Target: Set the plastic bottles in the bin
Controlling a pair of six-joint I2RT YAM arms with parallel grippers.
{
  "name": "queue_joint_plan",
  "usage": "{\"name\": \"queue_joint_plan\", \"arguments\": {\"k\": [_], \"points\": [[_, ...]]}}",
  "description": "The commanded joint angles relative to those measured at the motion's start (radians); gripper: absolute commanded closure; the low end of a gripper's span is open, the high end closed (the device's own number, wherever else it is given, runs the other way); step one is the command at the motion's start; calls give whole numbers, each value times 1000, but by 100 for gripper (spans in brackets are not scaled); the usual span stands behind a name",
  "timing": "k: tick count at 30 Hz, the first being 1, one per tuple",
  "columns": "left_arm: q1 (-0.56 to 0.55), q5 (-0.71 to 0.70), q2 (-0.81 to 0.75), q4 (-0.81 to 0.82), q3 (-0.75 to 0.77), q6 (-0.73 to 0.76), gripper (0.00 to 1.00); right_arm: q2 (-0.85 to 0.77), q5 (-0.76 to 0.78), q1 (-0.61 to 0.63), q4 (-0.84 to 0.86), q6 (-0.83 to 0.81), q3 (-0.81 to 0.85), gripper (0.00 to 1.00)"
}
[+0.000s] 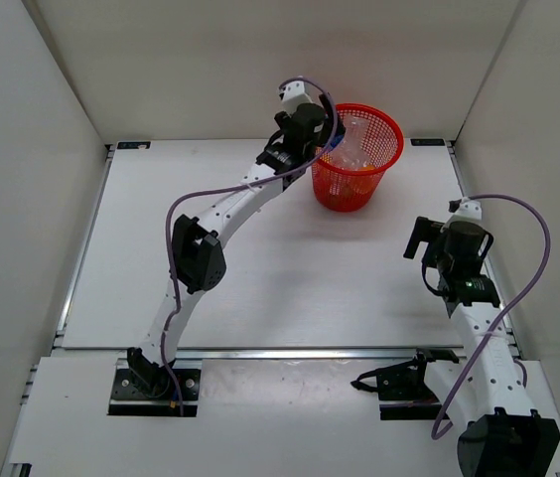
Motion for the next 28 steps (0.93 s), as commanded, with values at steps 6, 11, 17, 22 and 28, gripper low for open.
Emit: {"name": "queue_joint_plan", "arguments": {"k": [6,11,17,22,28], "points": [[-23,100,-284,-31,-111,111,1,43,-65,3,29,-25,62,0],[-40,75,-595,-248,-441,133,1,86,-151,15,-28,-19,115,1],[104,163,-995,-517,-1093,-14,1,208,-75,71,-238,-25,234,1],[267,209,-1351,-579,-1475,-102,1,212,-211,30,-266,7,248,1],[393,214,-1588,-660,-1517,-98,1,230,-210,50,-264,15,254,1]]}}
